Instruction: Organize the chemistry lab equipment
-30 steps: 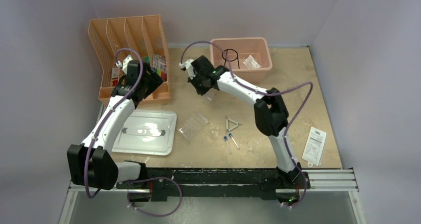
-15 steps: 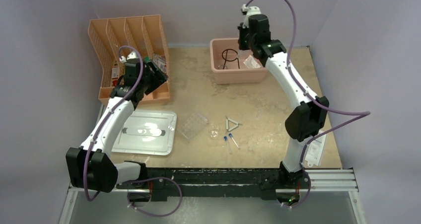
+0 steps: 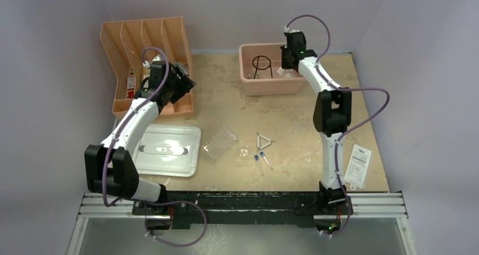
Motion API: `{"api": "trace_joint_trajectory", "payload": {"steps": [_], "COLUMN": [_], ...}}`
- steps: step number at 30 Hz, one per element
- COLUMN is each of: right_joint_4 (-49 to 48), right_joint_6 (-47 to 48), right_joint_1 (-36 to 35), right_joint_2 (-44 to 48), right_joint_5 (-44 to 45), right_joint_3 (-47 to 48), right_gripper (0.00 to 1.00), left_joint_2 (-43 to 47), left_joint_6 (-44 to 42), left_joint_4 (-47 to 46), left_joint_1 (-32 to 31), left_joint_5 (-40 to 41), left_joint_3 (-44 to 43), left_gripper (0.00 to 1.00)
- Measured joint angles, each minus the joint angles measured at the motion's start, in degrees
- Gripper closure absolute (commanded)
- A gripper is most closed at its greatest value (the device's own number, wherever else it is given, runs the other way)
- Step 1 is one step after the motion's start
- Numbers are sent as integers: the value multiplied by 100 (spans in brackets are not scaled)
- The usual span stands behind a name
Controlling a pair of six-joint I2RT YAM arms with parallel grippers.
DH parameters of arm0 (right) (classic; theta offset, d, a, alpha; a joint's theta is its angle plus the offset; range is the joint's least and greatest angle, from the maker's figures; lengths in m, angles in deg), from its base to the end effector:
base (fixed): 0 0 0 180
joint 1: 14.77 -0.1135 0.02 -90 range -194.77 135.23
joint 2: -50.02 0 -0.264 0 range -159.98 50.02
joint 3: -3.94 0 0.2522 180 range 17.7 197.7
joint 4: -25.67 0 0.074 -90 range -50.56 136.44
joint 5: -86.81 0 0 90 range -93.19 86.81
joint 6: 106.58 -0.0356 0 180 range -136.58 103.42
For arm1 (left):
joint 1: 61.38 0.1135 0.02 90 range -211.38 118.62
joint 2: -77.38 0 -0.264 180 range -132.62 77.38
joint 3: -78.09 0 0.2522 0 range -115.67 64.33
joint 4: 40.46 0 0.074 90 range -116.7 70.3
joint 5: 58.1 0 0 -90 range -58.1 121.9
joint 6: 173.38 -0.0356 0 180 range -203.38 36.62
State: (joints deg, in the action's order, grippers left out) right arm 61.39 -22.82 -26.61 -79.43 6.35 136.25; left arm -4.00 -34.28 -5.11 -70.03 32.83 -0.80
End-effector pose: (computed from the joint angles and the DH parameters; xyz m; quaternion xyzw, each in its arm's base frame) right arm 0.5212 0.1032 0.2707 -0.0030 0.8761 0.0028 0.4821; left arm 0.3154 -0.0474 0.2963 -0.3138 0.8415 -0.2059 0.3885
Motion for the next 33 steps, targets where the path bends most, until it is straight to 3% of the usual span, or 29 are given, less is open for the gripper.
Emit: {"api": "trace_joint_trajectory", "payload": {"steps": [9, 16, 21, 33], "right_joint_4": [4, -125, -114, 262], "right_joint_6": [127, 334, 391, 258], "right_joint_1": [-15, -15, -15, -15], "right_joint_2": [-380, -380, -315, 1117], "right_joint_5": [66, 170, 149, -46], "right_joint_3": [-2, -232, -240, -208], "right_gripper": [95, 67, 53, 46], "left_joint_2": [-205, -232, -232, -232], "left_joint_6": [-33, -94, -236, -597], "left_joint_4": [-26, -94, -111, -122], "left_joint_1": [0, 0, -7, -369], "left_joint_5": [-190, -350, -417, -476], "left_joint_3": [-400, -400, -400, -404], "left_gripper": [36, 35, 34, 26]}}
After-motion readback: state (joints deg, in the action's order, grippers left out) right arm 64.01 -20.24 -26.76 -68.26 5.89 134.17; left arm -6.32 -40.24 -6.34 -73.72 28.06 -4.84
